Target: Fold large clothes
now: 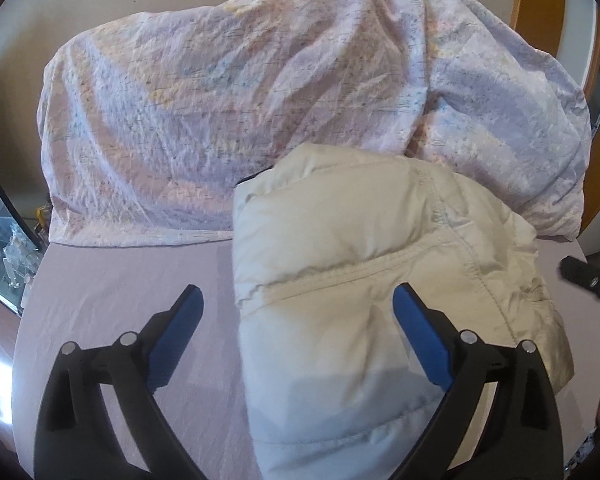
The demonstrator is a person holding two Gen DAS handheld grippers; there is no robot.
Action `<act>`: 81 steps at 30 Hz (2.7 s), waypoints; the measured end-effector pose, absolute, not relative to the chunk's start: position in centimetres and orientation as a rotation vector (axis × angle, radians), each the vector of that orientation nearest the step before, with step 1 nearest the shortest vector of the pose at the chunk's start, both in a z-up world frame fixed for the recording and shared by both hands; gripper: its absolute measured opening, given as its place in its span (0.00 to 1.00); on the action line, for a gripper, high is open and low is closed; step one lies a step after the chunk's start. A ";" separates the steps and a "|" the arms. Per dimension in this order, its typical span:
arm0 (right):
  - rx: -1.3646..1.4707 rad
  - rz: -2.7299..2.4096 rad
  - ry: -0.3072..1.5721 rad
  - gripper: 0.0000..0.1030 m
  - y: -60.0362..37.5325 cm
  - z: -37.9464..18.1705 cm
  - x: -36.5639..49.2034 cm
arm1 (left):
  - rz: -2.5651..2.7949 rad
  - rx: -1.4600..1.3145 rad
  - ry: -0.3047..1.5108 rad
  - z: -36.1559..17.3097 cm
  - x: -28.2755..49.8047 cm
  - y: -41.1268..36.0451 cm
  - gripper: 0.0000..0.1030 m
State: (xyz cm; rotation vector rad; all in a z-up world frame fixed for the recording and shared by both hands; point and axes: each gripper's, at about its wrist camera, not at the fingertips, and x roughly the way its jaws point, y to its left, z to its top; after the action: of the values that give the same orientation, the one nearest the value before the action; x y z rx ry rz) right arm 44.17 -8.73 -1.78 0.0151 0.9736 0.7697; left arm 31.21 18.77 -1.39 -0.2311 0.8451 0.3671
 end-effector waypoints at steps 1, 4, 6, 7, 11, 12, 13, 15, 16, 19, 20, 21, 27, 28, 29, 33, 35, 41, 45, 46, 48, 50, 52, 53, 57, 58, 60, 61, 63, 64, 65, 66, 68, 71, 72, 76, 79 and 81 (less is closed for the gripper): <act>-0.013 0.776 0.965 0.50 -8.2 -1.9 43.6 | 0.356 -0.232 0.843 -1.4 31.2 18.5 0.93; -0.080 0.778 0.971 0.47 -6.4 -2.9 42.7 | 0.330 -0.229 0.844 -1.6 31.2 17.7 0.93; -0.112 0.755 0.992 0.47 -5.9 -3.9 42.4 | 0.314 -0.222 0.853 -2.0 31.3 17.1 0.93; -0.132 0.733 1.001 0.47 -5.7 -4.5 42.5 | 0.307 -0.219 0.859 -2.3 31.3 16.8 0.93; -0.119 0.709 1.043 0.47 -5.8 -6.7 42.8 | 0.298 -0.214 0.864 -3.2 31.4 16.0 0.94; -0.114 0.707 1.046 0.47 -5.8 -7.0 42.8 | 0.298 -0.213 0.864 -3.4 31.4 15.8 0.95; -0.112 0.702 1.045 0.47 -5.9 -7.4 42.7 | 0.298 -0.212 0.864 -3.5 31.5 15.8 0.95; -0.104 0.698 1.043 0.47 -6.2 -7.9 42.5 | 0.301 -0.208 0.866 -3.9 31.6 15.6 0.98; -0.096 0.697 1.044 0.47 -6.3 -8.2 42.4 | 0.302 -0.205 0.869 -4.2 31.7 15.5 0.98; -0.071 0.694 1.049 0.47 -6.5 -8.9 42.5 | 0.302 -0.192 0.871 -4.7 31.9 15.3 0.98; -0.067 0.693 1.049 0.47 -6.5 -9.0 42.6 | 0.304 -0.185 0.872 -4.9 32.0 15.2 0.98; -0.065 0.693 1.048 0.47 -6.6 -9.0 42.6 | 0.305 -0.181 0.873 -5.0 32.1 15.2 0.98; -0.046 0.690 1.044 0.47 -6.6 -9.3 42.6 | 0.318 -0.162 0.876 -6.1 32.6 15.2 0.98; -0.044 0.688 1.042 0.47 -6.6 -9.3 42.6 | 0.322 -0.162 0.877 -6.2 32.7 15.2 0.98; -0.043 0.687 1.040 0.47 -6.6 -9.4 42.6 | 0.327 -0.163 0.877 -6.4 32.8 15.3 0.98; -0.035 0.678 1.037 0.47 -6.6 -9.6 42.6 | 0.339 -0.156 0.882 -6.8 33.1 15.4 0.98; -0.043 0.671 1.037 0.47 -6.5 -9.4 42.6 | 0.340 -0.155 0.892 -6.8 33.4 15.5 0.98; 0.022 0.663 0.982 0.45 -7.9 -6.6 41.0 | 0.332 -0.177 0.922 -6.9 33.7 15.9 0.98; 0.047 0.666 0.972 0.44 -8.9 -6.0 39.7 | 0.338 -0.179 0.926 -7.0 33.6 15.9 0.98; 0.031 0.659 0.985 0.44 -8.8 -6.3 39.5 | 0.339 -0.180 0.926 -6.9 33.6 15.9 0.98; -0.027 0.643 1.014 0.44 -8.3 -7.4 39.3 | 0.336 -0.177 0.928 -6.9 33.6 15.8 0.98; -0.055 0.629 1.021 0.44 -7.7 -7.6 39.3 | 0.338 -0.187 0.928 -6.6 33.5 16.0 0.98; -0.056 0.619 1.029 0.44 -7.7 -7.1 39.4 | 0.342 -0.216 0.923 -6.3 33.0 16.3 0.98; -0.056 0.617 1.028 0.44 -7.8 -6.7 39.4 | 0.345 -0.226 0.919 -6.1 32.7 16.4 0.98; -0.049 0.605 1.022 0.57 -8.5 -5.5 38.9 | 0.355 -0.230 0.878 -4.9 30.2 16.1 0.98; -0.051 0.598 1.017 0.63 -8.8 -5.1 38.7 | 0.355 -0.227 0.871 -4.6 29.5 15.9 0.98; -0.063 0.595 1.001 0.69 -9.2 -4.5 38.2 | 0.353 -0.222 0.857 -4.0 28.2 15.7 0.98; -0.072 0.595 0.994 0.74 -9.2 -4.1 38.0 | 0.355 -0.221 0.852 -3.8 27.5 15.6 0.98; -0.093 0.592 0.985 0.77 -9.2 -3.4 37.4 | 0.356 -0.227 0.844 -3.2 26.3 15.5 0.98; -0.101 0.593 0.985 0.81 -9.2 -3.1 37.2 | 0.356 -0.233 0.839 -3.0 25.7 15.4 0.98; -0.107 0.594 0.988 0.83 -9.1 -2.8 37.0 | 0.356 -0.236 0.837 -2.8 25.2 15.4 0.98; -0.114 0.595 0.996 0.87 -9.0 -2.6 36.7 | 0.354 -0.241 0.834 -2.6 24.6 15.3 0.98; -0.118 0.600 1.005 0.89 -8.9 -2.2 36.3 | 0.347 -0.243 0.826 -2.1 23.4 15.1 0.98; -0.134 0.604 1.004 0.94 -8.8 -1.5 35.3 | 0.338 -0.240 0.818 -1.6 22.0 14.6 0.98; -0.139 0.605 1.000 0.94 -8.9 -1.3 34.9 | 0.333 -0.241 0.816 -1.4 21.5 14.4 0.98; -0.164 0.592 1.000 0.98 -9.0 -0.8 33.4 | 0.311 -0.245 0.807 -0.7 19.6 13.8 0.98; -0.167 0.585 1.006 0.98 -9.3 -0.6 32.3 | 0.302 -0.238 0.803 -0.3 18.2 13.3 0.98; -0.160 0.587 1.016 0.98 -9.6 -0.6 31.7 | 0.293 -0.238 0.807 -0.1 17.2 13.0 0.98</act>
State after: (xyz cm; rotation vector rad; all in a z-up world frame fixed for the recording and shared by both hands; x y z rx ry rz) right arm 31.72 -9.61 -0.62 -0.1600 1.0165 0.5869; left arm 17.24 12.97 -0.07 -0.2381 0.8072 0.2930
